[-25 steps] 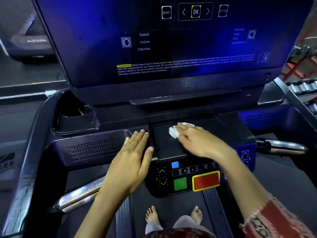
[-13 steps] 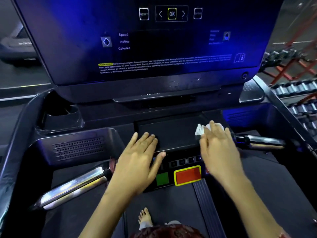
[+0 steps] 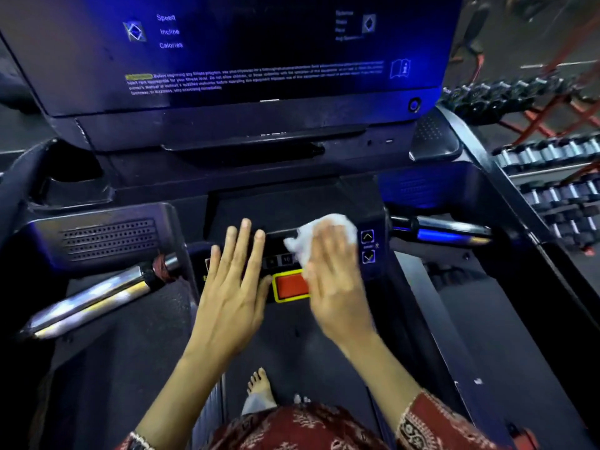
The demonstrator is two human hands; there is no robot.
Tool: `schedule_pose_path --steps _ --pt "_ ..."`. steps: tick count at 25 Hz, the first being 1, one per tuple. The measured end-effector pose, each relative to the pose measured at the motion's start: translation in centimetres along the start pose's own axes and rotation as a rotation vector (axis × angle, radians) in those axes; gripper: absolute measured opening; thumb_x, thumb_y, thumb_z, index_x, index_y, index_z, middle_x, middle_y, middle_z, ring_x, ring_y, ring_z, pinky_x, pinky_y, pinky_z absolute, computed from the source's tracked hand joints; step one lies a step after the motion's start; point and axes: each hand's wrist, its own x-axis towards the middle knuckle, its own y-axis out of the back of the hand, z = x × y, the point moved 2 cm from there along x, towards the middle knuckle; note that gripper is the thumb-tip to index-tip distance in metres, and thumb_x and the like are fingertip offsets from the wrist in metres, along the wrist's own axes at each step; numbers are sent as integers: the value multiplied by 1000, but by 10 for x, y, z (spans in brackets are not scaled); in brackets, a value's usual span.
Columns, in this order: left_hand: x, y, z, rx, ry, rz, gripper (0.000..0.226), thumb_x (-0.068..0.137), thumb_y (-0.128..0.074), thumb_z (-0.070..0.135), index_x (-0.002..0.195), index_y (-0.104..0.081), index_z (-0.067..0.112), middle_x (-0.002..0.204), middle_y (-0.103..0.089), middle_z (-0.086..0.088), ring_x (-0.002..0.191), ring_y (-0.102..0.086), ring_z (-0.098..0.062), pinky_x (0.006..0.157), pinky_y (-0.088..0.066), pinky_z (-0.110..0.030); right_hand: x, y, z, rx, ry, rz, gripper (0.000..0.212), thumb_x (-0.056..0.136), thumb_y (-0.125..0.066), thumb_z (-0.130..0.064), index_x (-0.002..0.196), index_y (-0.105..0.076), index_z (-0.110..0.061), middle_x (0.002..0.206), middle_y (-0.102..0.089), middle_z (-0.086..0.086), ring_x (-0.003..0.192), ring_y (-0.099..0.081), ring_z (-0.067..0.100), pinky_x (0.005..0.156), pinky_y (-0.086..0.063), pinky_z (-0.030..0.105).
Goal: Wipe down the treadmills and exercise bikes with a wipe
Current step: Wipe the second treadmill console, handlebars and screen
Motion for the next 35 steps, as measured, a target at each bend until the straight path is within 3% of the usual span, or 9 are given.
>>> schedule_pose_path --steps 3,8,12,14,20,22,25,30,35 --pt "-13 -9 5 5 8 6 60 96 -36 28 149 -19 7 158 -10 -11 147 3 -21 117 0 -36 -37 9 21 -41 156 -88 43 104 -33 -18 144 -32 -3 150 -35 12 142 -31 25 115 -27 46" --pt "-29 -18 7 43 14 24 57 101 -28 36 150 -19 8 160 4 2 147 2 -20 118 2 -35 -21 12 38 6 -221 74 46 105 -27 -19 145 -26 3 153 -26 19 145 -17 31 120 -12 40" --pt "-30 -19 6 48 26 34 58 103 -22 42 149 -21 8 160 2 3 147 2 -17 117 0 -35 -35 0 19 -32 146 -52 60 95 -49 -6 149 -23 -13 154 -27 10 146 -19 25 118 -20 43" --pt "-32 -18 4 61 21 22 57 103 -21 42 149 -22 7 158 -8 -4 147 2 -17 117 -1 -34 -50 10 41 -117 198 -73 77 89 -58 -2 152 -17 -17 154 -29 8 145 -24 23 117 -22 44" --pt "-51 -10 -6 110 40 -21 58 96 -35 31 149 -24 11 156 -22 -8 146 -10 -18 116 -9 -33 -28 2 5 83 -92 -73 49 105 -27 -25 149 -20 -4 157 -19 10 148 -5 22 121 -6 39" --pt "-60 -7 -13 110 67 -22 58 95 -37 30 149 -25 12 156 -20 -6 146 -12 -18 116 -7 -31 -19 -7 -22 138 7 -139 48 104 -28 -24 148 -27 -3 156 -23 10 148 -4 19 121 -4 36" --pt "-69 -1 -25 122 77 -24 59 95 -39 30 149 -24 14 156 -20 -5 145 -12 -18 116 -6 -31 -35 -11 -23 48 385 -211 45 101 -40 -13 144 -35 -2 152 -34 11 145 -21 21 120 -12 36" --pt "-75 7 -45 124 69 -20 59 95 -39 28 150 -22 14 157 -17 -3 147 1 -13 117 -4 -30 -45 -23 -38 75 84 -89 61 84 -43 17 143 -34 5 152 -32 18 144 -21 31 120 -13 41" --pt "-86 20 -77 81 238 29 63 95 -36 29 149 -16 4 157 -16 -13 147 1 -16 117 -1 -31 -3 -55 -108 36 492 -233 58 84 -36 -1 142 -36 0 149 -38 14 140 -27 25 119 -12 35"
